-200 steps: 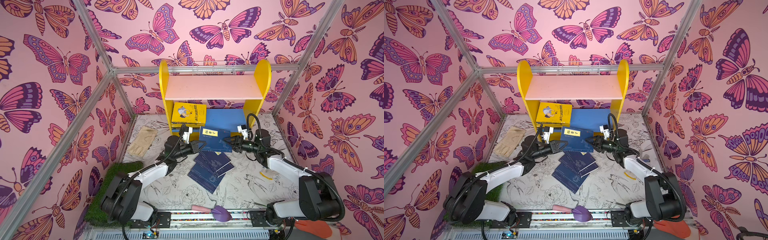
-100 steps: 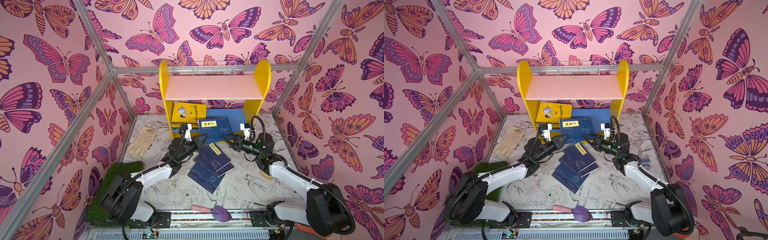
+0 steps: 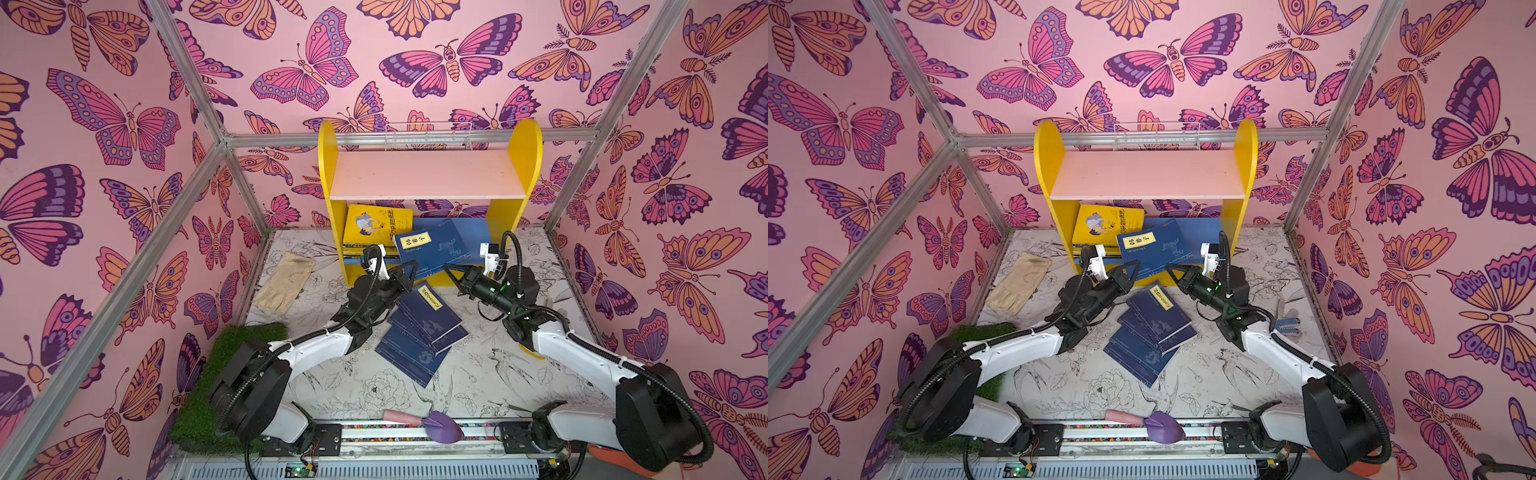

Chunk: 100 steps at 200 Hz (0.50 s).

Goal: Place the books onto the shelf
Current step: 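Carry the dark blue book with both grippers toward the blue shelf board, then lower the blue book onto the shelf with the right gripper while the left withdraws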

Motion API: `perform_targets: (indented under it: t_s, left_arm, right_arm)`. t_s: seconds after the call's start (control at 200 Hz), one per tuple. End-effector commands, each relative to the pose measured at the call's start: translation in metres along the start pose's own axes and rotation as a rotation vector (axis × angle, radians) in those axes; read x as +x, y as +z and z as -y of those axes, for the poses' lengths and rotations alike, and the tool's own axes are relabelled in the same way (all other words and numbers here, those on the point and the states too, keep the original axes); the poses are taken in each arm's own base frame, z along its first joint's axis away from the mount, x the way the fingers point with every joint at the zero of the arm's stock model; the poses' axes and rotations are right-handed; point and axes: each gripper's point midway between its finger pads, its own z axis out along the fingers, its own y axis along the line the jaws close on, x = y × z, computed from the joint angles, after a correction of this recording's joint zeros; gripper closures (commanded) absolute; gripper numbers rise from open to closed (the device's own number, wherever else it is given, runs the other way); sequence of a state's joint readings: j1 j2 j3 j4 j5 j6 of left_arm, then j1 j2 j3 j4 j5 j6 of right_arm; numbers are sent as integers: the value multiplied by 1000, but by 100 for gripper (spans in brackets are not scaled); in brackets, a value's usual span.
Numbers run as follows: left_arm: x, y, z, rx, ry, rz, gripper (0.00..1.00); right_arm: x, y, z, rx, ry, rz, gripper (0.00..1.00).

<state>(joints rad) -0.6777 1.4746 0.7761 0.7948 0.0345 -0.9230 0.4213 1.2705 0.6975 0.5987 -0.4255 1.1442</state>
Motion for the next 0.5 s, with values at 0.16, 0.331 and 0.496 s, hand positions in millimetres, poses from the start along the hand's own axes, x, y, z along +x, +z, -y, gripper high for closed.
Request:
perform_targets:
  t_s: [0.16,0.331,0.496]
  left_arm:
    - [21,-21,-35,-192,133,-89,69]
    - [11,-52,-63,-334,133,-61,51]
    - [-2,-87,-87,-467,121,-31,51]
  right_arm:
    - [-38,1,-36,-32,-116,125,100]
    - [-52,5,-32,1,-135,154,100]
    - [-74,6,-22,38,-136,216,100]
